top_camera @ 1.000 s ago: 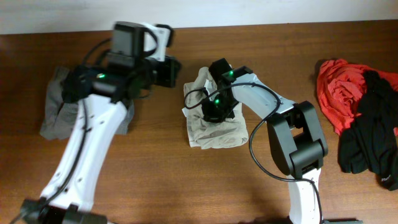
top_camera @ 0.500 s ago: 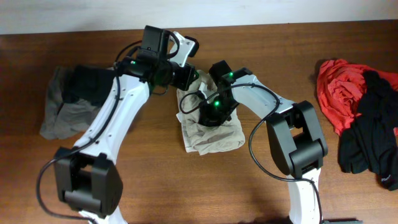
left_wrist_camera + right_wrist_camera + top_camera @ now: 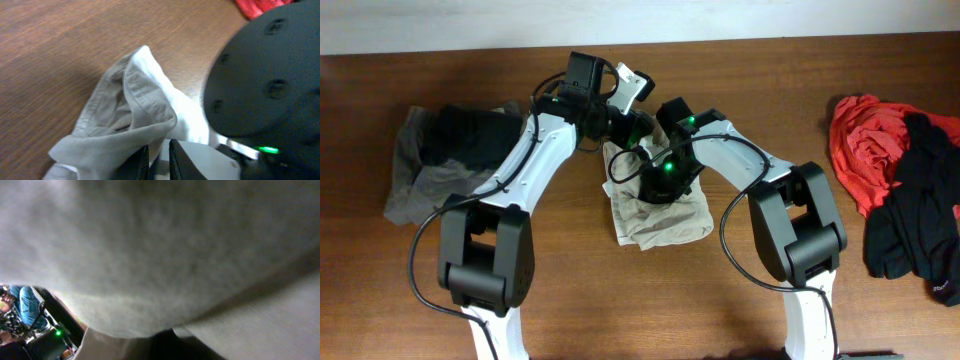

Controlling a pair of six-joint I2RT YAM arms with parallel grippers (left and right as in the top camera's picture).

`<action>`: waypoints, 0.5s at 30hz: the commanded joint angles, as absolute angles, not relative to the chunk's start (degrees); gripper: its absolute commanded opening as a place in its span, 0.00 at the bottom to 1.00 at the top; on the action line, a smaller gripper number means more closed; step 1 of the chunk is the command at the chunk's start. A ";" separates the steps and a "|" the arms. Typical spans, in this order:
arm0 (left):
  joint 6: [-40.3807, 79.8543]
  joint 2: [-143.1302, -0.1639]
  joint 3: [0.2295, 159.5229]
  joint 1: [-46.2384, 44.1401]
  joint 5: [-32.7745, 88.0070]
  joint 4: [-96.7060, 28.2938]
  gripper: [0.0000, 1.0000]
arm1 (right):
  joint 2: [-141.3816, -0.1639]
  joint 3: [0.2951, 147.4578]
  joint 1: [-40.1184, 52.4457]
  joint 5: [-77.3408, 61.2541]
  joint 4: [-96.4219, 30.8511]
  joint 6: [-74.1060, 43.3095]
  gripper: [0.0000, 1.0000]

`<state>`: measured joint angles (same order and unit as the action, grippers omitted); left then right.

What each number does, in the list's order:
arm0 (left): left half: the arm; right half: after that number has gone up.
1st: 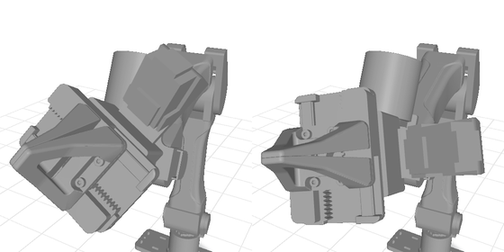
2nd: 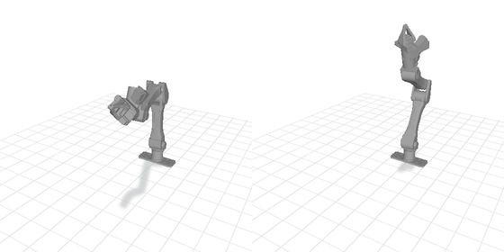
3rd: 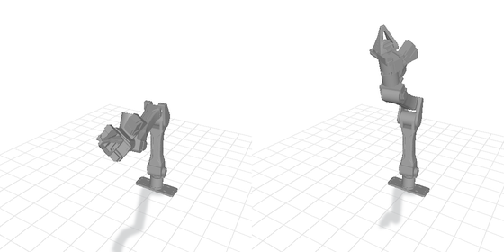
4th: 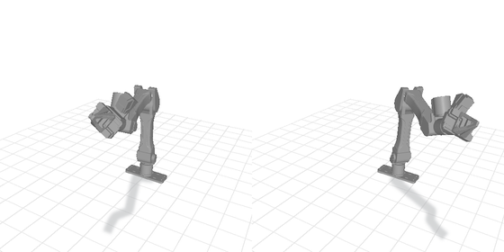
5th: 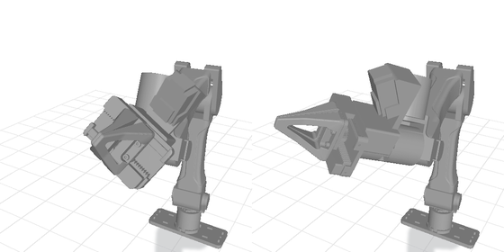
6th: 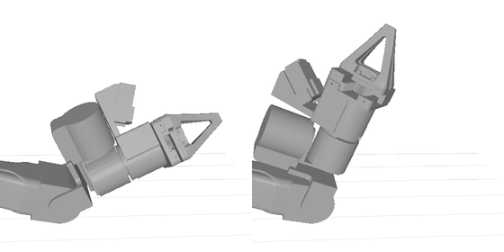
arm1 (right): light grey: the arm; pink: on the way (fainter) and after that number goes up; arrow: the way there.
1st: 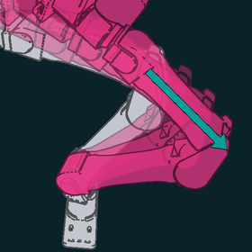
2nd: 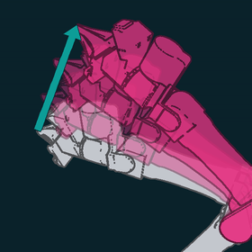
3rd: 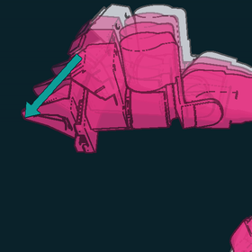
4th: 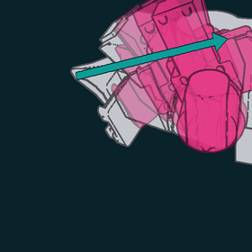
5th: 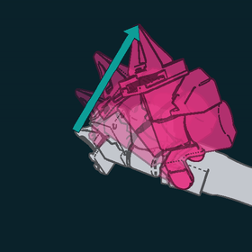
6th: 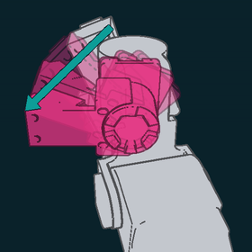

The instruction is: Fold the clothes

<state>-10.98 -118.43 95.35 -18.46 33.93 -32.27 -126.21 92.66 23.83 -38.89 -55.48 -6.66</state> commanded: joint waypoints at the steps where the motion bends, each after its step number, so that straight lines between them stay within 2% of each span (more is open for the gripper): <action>1: -12.05 -120.99 96.05 -18.48 28.47 -31.68 0.15 | -126.74 91.55 24.69 -39.35 -56.18 -5.78 0.04; 9: -11.55 -126.39 96.05 -18.46 24.03 -32.36 0.14 | -126.32 91.57 24.69 -35.44 -58.76 -5.76 0.04; 15: -8.29 -130.17 96.05 -18.48 21.61 -32.60 0.11 | -122.30 91.57 24.69 -27.18 -62.22 -5.78 0.04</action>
